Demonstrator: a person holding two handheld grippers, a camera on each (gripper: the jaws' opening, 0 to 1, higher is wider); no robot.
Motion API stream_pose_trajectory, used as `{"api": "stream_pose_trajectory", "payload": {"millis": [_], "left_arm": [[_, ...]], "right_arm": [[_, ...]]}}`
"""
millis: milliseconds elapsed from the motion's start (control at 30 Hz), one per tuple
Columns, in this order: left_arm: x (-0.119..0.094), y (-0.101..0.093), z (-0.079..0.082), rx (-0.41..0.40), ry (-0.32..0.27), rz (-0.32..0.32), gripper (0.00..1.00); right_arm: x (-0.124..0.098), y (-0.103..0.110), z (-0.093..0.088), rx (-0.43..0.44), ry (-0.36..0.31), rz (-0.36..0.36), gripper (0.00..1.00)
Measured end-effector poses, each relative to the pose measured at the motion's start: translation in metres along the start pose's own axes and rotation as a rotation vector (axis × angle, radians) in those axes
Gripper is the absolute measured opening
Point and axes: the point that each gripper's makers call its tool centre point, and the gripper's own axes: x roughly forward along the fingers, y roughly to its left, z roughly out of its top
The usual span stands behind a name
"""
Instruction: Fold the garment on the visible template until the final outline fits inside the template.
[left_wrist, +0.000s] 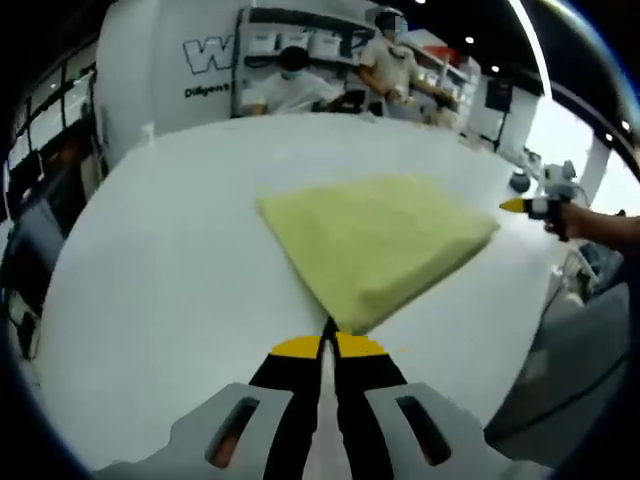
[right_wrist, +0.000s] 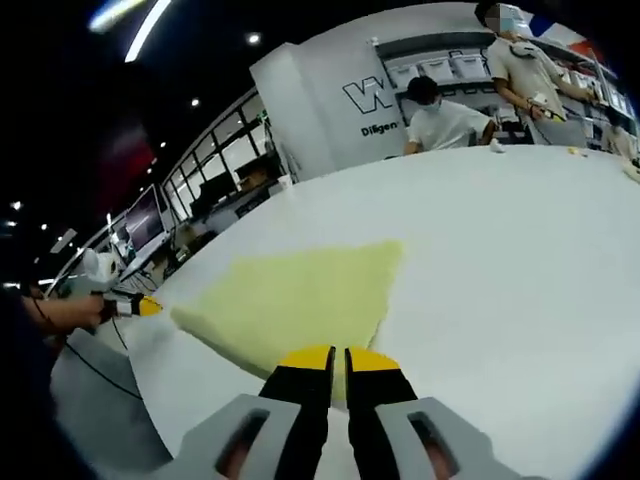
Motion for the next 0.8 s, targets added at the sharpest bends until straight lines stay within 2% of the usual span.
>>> {"api": "stream_pose_trajectory", "payload": {"millis": [33, 67, 167, 233, 300, 400, 533, 633, 800], "left_arm": [[0.005, -0.003, -0.003, 0.009, 0.01, -0.003, 0.12], [0.015, 0.006, -0.014, 0.015, 0.028, -0.005, 0.15], [0.021, -0.001, -0.013, 0.028, 0.023, -0.01, 0.17], [0.023, -0.004, -0.006, 0.024, 0.007, 0.002, 0.18], [0.025, 0.009, -0.004, 0.025, -0.01, 0.043, 0.14], [0.025, 0.012, -0.004, 0.027, -0.009, 0.051, 0.09], [0.026, 0.012, -0.004, 0.056, -0.014, 0.039, 0.0], [0.025, 0.015, -0.002, 0.094, -0.02, 0.038, 0.0], [0.021, 0.019, 0.0, 0.16, -0.004, 0.032, 0.0]], "right_arm": [[0.001, 0.002, 0.0, 0.013, -0.004, 0.003, 0.0], [0.001, 0.002, 0.0, 0.026, -0.014, 0.003, 0.0], [0.0, 0.001, -0.001, 0.026, -0.012, -0.005, 0.0], [-0.001, -0.001, -0.001, 0.03, -0.015, -0.009, 0.0], [0.001, -0.003, 0.0, 0.041, -0.016, -0.006, 0.0], [0.01, -0.006, -0.004, 0.028, 0.002, -0.011, 0.0], [0.022, -0.001, -0.012, 0.018, 0.042, 0.003, 0.0], [0.028, 0.0, -0.024, -0.024, 0.097, -0.001, 0.0], [0.029, -0.006, -0.03, -0.054, 0.131, -0.016, 0.0]]}}
